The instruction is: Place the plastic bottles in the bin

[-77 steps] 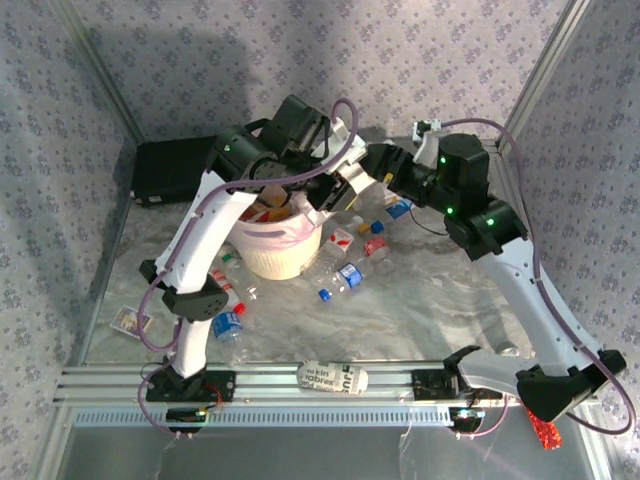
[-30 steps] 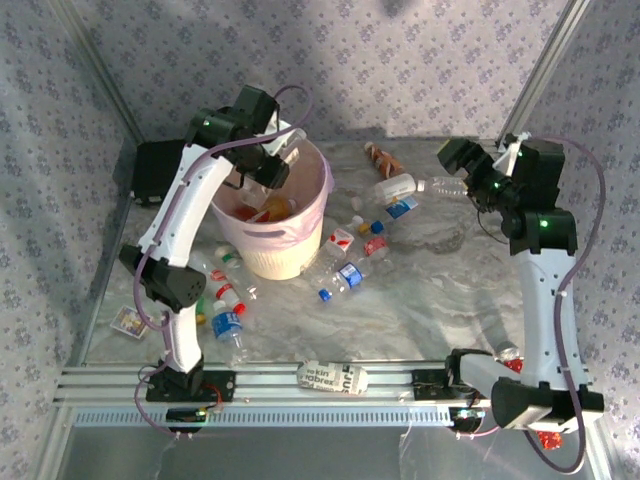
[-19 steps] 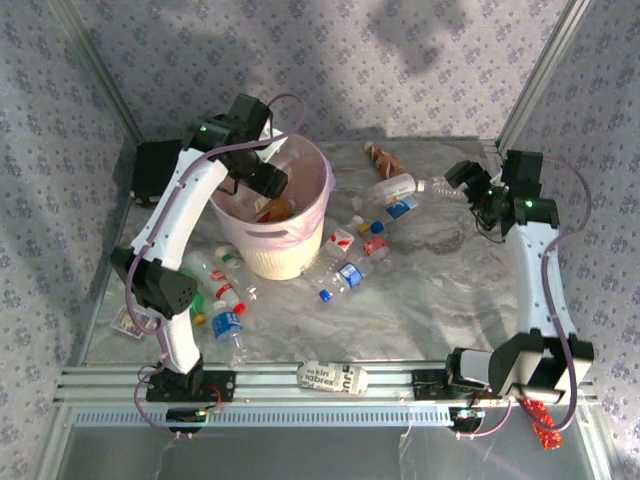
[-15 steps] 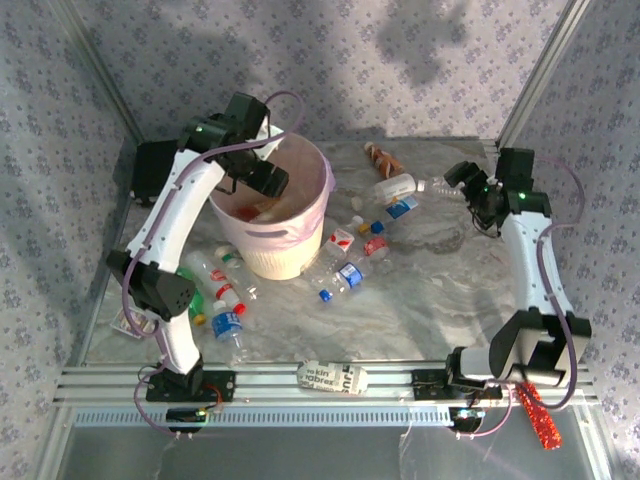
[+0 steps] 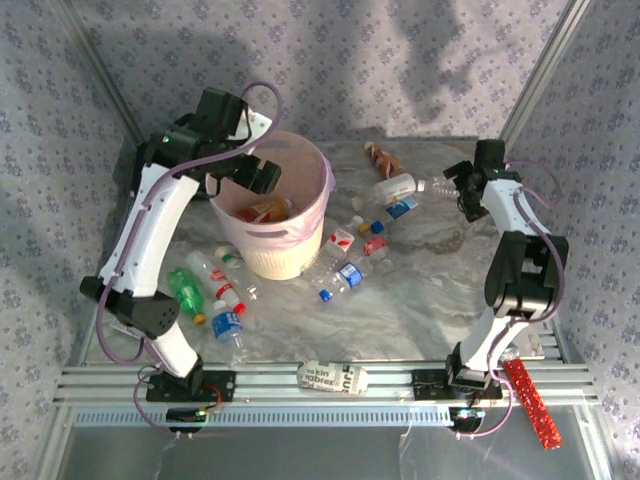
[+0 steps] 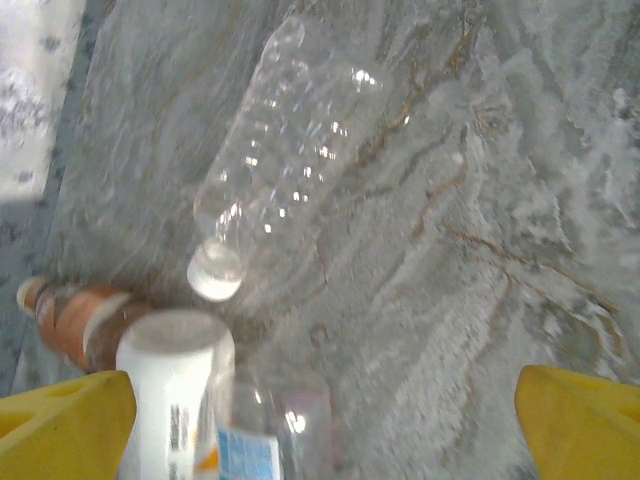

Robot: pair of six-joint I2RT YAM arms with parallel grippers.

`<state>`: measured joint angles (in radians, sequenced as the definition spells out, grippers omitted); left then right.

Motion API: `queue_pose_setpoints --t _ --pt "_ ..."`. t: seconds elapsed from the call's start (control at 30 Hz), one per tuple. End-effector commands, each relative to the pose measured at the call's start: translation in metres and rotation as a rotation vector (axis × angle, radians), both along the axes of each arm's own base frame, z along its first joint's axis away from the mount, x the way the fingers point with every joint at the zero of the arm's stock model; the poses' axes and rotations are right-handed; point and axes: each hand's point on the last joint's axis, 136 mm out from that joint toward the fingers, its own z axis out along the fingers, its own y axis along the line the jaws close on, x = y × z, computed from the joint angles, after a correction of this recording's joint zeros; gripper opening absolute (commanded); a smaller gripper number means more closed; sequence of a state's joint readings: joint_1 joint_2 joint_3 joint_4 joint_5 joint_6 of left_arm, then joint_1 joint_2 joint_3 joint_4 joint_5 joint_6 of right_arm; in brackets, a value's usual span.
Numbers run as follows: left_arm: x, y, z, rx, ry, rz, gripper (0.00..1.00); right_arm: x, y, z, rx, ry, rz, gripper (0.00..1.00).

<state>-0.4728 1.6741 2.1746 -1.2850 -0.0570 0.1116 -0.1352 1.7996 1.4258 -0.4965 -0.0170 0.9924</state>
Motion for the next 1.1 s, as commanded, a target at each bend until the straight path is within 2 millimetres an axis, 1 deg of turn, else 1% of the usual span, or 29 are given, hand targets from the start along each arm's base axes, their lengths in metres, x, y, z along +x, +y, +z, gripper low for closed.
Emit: queue_pose_setpoints --t 0.0,0.13,0.3,0.4,0.5,0.63,0.73,0.87,1.07 --pt "-0.009 0.000 0.015 -0.064 -0.040 -0.006 0.94 0.026 -0.014 -0.002 -0.001 -0.019 -0.133 0.99" --pt "-0.015 -0.002 0.017 -0.097 -0.049 -0.011 0.94 0.048 -0.016 -0.024 0.017 0.008 -0.172 0.99" --pt "-0.021 0.003 0.019 -0.097 -0.061 -0.010 0.94 0.069 -0.016 -0.054 0.047 0.060 -0.192 0.99" --pt "-0.024 0.007 0.024 -0.094 -0.075 -0.003 0.94 0.081 -0.017 -0.066 0.052 0.081 -0.198 0.99" --pt "-0.027 0.012 0.025 -0.089 -0.081 0.004 0.94 0.092 -0.019 -0.073 0.061 0.091 -0.202 0.99" --pt "-0.028 0.015 0.024 -0.091 -0.081 0.013 0.95 0.093 -0.016 -0.085 0.078 0.133 -0.197 0.99" --pt "-0.028 0.015 0.023 -0.097 -0.078 0.019 0.95 0.091 -0.019 -0.089 0.072 0.142 -0.209 0.99" --pt "-0.030 0.015 0.026 -0.106 -0.088 0.018 0.95 0.088 -0.021 -0.090 0.064 0.152 -0.209 0.95" --pt "-0.031 0.015 0.031 -0.126 -0.109 0.022 0.96 0.080 -0.022 -0.098 0.070 0.163 -0.211 0.81"
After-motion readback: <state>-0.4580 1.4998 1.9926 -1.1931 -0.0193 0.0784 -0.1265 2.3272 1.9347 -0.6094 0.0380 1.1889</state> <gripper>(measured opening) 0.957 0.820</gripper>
